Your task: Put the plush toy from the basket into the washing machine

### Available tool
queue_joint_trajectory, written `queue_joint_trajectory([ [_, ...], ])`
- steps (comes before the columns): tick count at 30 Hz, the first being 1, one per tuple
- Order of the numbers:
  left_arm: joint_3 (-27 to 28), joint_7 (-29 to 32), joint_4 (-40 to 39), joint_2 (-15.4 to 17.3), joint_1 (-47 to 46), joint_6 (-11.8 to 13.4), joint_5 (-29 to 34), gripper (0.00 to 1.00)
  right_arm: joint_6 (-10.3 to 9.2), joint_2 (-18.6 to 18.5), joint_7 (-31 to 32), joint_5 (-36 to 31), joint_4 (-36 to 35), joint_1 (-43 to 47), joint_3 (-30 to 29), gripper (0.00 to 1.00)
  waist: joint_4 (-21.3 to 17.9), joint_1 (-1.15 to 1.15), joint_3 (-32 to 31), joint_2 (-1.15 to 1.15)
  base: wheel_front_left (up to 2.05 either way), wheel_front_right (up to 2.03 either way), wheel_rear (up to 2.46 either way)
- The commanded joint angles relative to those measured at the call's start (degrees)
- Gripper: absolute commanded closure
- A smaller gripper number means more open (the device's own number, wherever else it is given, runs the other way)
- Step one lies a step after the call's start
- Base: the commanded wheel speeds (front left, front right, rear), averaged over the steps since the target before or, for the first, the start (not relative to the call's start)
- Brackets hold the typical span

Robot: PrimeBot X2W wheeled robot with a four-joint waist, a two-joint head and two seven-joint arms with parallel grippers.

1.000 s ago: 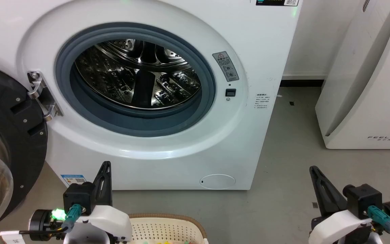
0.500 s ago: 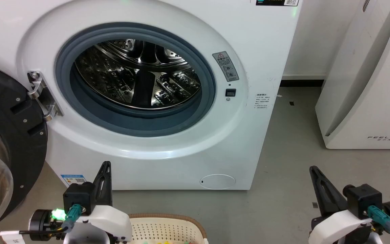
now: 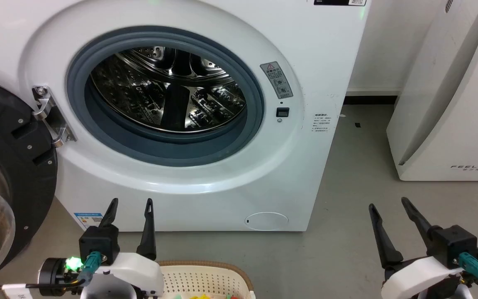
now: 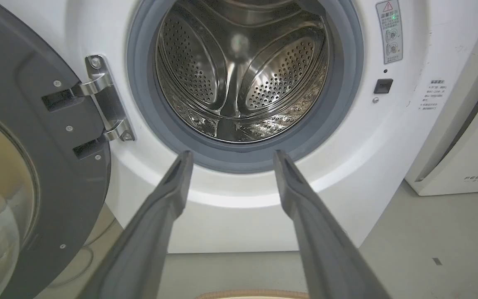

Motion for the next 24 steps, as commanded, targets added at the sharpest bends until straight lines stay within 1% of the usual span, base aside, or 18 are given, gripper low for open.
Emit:
queue_joint_trajectory([
  [1,-0.2,-0.6,0.7,0.0,-0.5,0.4,-0.5,0.0,-0.01,0.0,-0.7,0.8,-0.5,0.1,-0.3,0.0,0.0,0.0,0.1,0.0,0.0,0.0,0.0],
  [10,-1.2,-1.6,5.5,0.0,-2.3,-0.1,-1.0,0.0,-0.01,0.0,-1.6,2.1,-1.0,-0.4,-0.5,0.0,-0.4,0.0,1.3,0.0,0.0,0.0,0.0],
  [24,-3.2,-3.2,18.2,0.3,-8.0,-1.4,-1.6,0.0,-0.01,0.0,-3.3,4.4,-2.4,-2.6,-0.9,0.0,-2.0,0.0,6.4,0.0,0.0,0.0,0.0],
])
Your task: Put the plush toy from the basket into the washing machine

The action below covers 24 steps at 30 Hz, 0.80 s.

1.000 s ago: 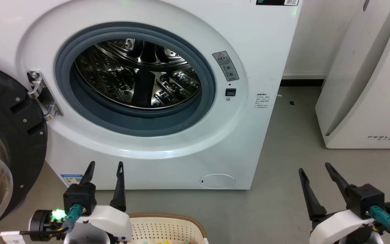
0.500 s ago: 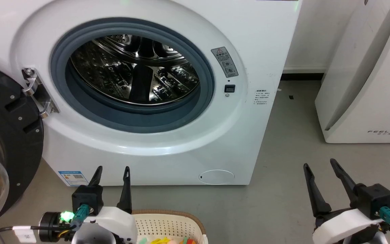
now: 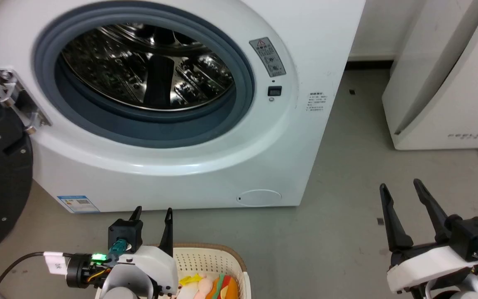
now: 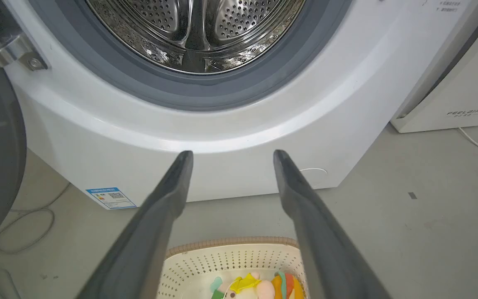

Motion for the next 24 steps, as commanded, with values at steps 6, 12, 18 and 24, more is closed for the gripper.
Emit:
queue_joint_trajectory([
  [6,-1.0,0.0,5.6,0.8,-3.2,-0.4,-0.8,0.0,-0.02,0.0,-1.1,1.7,-1.3,-2.3,-0.2,0.0,-1.1,0.0,3.5,0.0,0.0,0.0,0.0],
  [12,-2.0,1.0,9.4,1.5,-5.4,-0.5,-1.0,0.0,-0.02,0.0,-1.8,2.6,-2.3,-3.9,-0.3,0.0,-2.0,0.0,7.2,0.0,0.0,0.0,0.0],
  [18,-3.1,2.1,13.0,2.2,-7.7,-0.4,-1.2,0.0,-0.02,0.0,-2.5,3.5,-3.2,-5.7,-0.4,0.0,-2.8,0.0,11.0,0.0,0.0,0.0,0.0],
  [24,-4.1,2.4,16.6,2.7,-10.0,-0.1,-1.7,0.0,-0.03,0.0,-3.2,4.3,-4.2,-7.2,-0.5,0.0,-3.4,0.0,14.6,0.0,0.0,0.0,0.0],
])
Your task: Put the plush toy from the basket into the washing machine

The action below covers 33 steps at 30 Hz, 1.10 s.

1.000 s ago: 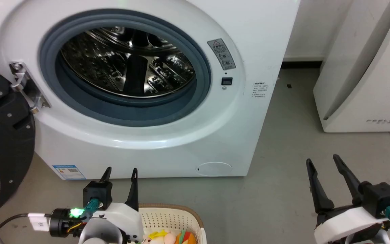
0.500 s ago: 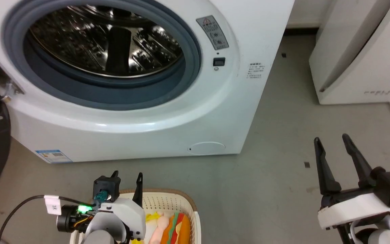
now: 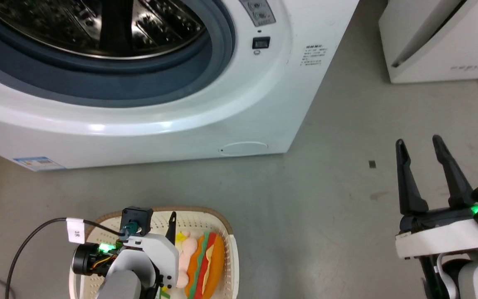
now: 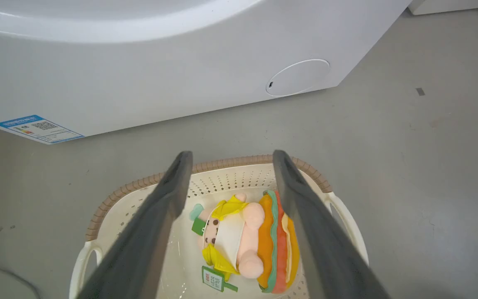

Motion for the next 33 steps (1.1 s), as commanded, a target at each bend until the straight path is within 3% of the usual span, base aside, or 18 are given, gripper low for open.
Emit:
queue_joint_trajectory([
  [1,-0.5,-0.2,1.6,0.4,-1.6,0.2,-0.5,0.0,-0.03,0.0,-0.6,0.9,-0.8,-1.4,-0.2,0.0,-0.4,-0.01,1.7,0.0,0.0,0.0,0.0],
  [14,-3.5,0.7,9.3,1.8,-7.3,0.0,-0.9,0.0,-0.03,0.0,-2.1,2.3,-3.7,-5.0,-0.4,0.0,-1.3,-0.01,10.2,0.0,0.0,0.0,0.0],
  [33,-7.5,6.8,20.5,3.4,-14.6,-1.3,-3.0,0.0,-0.04,0.0,-4.4,4.7,-7.9,-9.3,-0.5,0.0,-2.8,-0.01,20.7,0.0,0.0,0.0,0.0],
])
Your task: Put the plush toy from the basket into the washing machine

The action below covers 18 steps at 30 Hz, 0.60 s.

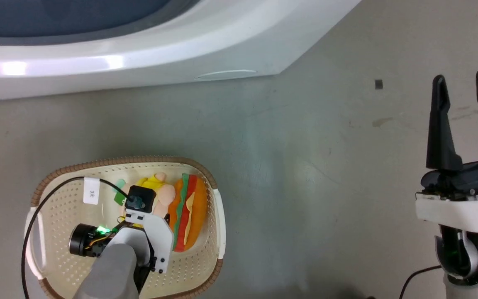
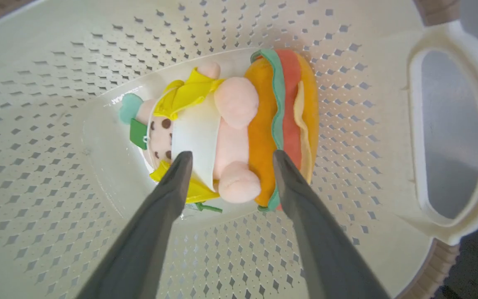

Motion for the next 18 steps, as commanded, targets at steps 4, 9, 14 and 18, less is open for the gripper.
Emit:
queue_joint_trajectory([
  [4,-1.1,0.8,3.7,0.6,-3.2,-0.6,-1.0,0.0,-0.03,0.0,-1.0,1.3,-1.2,-2.2,-0.2,0.0,-0.5,-0.01,2.7,0.0,0.0,0.0,0.0],
  [9,-2.3,0.9,6.6,0.8,-5.3,-0.7,-1.6,0.0,-0.03,0.0,-1.6,2.2,-1.8,-3.3,-0.1,0.0,-1.1,-0.01,4.9,0.0,0.0,0.0,0.0],
  [14,-3.2,0.8,9.0,1.1,-6.9,-0.6,-2.0,0.0,-0.03,0.0,-2.1,2.8,-2.4,-4.1,-0.2,0.0,-1.5,-0.01,6.6,0.0,0.0,0.0,0.0],
  [18,-4.1,0.7,11.3,1.5,-8.4,-0.4,-2.5,0.0,-0.04,0.0,-2.6,3.4,-2.9,-4.9,-0.3,0.0,-1.9,-0.01,8.2,0.0,0.0,0.0,0.0],
])
